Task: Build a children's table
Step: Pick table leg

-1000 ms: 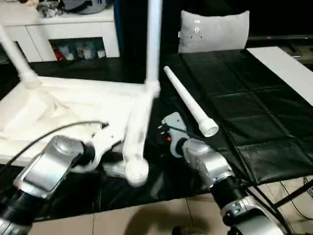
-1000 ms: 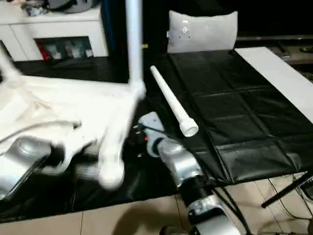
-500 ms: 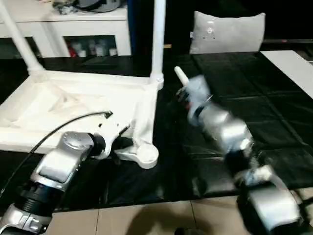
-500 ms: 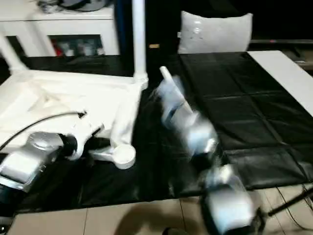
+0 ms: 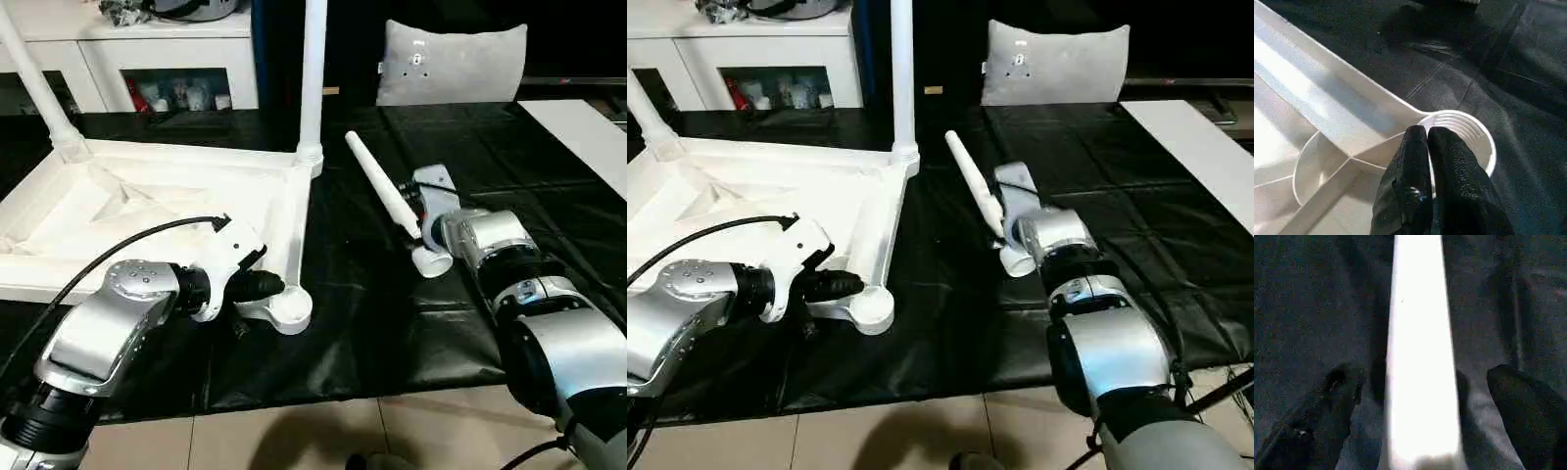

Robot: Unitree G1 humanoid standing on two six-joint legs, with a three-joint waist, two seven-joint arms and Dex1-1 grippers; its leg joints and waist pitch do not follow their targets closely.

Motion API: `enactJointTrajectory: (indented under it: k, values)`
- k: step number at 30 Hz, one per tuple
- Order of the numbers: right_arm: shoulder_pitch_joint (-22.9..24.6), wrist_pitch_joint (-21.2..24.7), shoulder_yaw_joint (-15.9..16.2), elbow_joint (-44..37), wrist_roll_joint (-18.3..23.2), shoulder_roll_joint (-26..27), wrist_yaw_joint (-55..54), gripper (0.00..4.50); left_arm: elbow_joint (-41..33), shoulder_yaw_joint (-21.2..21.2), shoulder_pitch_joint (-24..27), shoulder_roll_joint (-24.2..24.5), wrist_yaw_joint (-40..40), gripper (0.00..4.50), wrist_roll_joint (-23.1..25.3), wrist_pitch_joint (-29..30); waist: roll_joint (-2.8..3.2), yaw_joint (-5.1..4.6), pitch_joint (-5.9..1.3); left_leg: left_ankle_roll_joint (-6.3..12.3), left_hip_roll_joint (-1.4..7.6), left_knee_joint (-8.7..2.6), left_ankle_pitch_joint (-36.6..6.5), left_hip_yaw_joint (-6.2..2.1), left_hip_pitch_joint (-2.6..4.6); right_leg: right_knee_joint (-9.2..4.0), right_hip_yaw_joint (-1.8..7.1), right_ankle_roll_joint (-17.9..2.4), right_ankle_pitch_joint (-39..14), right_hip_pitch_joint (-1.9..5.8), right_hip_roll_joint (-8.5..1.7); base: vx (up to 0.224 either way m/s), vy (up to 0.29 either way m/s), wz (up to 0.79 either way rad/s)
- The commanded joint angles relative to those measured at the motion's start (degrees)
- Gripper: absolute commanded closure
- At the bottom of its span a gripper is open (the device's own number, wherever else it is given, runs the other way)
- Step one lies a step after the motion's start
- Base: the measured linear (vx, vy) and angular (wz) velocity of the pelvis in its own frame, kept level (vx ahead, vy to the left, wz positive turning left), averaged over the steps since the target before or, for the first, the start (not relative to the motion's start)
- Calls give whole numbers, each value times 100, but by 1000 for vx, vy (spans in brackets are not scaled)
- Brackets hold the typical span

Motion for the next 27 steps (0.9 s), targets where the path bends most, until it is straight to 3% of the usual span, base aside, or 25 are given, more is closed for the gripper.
enactJointTrajectory:
  k: [1,4,5,7,18,27]
  values:
    - [-203,45,-46,184,-23,-30,215,0,-173,39,32,27,-55,397,-141,76,-54,13,-428,109,-37,-331,-1287,120,-81,-415,185,-917,-2480,419,-176,0,0,0]
    - [-251,170,-87,400,7,-81,417,0,-215,-11,31,28,-56,397,-174,101,-49,-4,-410,87,-37,-318,-1549,98,-63,-447,161,-795,-2837,384,-168,0,0,0]
    - [-260,201,-95,432,19,-93,468,0,-220,-17,26,21,-47,397,-183,108,-25,-2,-406,83,-34,-319,-1591,93,-54,-454,158,-786,-2858,379,-167,0,0,0]
    - [-275,289,-88,485,33,-125,625,0,-223,-31,10,11,-44,397,-195,118,-37,-10,-418,80,-31,-316,-1611,85,-60,-448,154,-786,-2820,382,-162,0,0,0]
    - [-298,380,43,806,-163,-242,1044,96,-218,-134,-51,9,-9,389,-261,142,-83,10,-444,114,-13,-302,-1317,91,-101,-381,177,-1024,-2373,413,-180,0,0,0]
    - [-213,338,-33,847,-151,-213,971,166,-202,-180,-47,-3,6,389,-259,140,-89,5,-436,92,-14,-300,-1360,93,-93,-393,173,-993,-2471,406,-178,0,0,0]
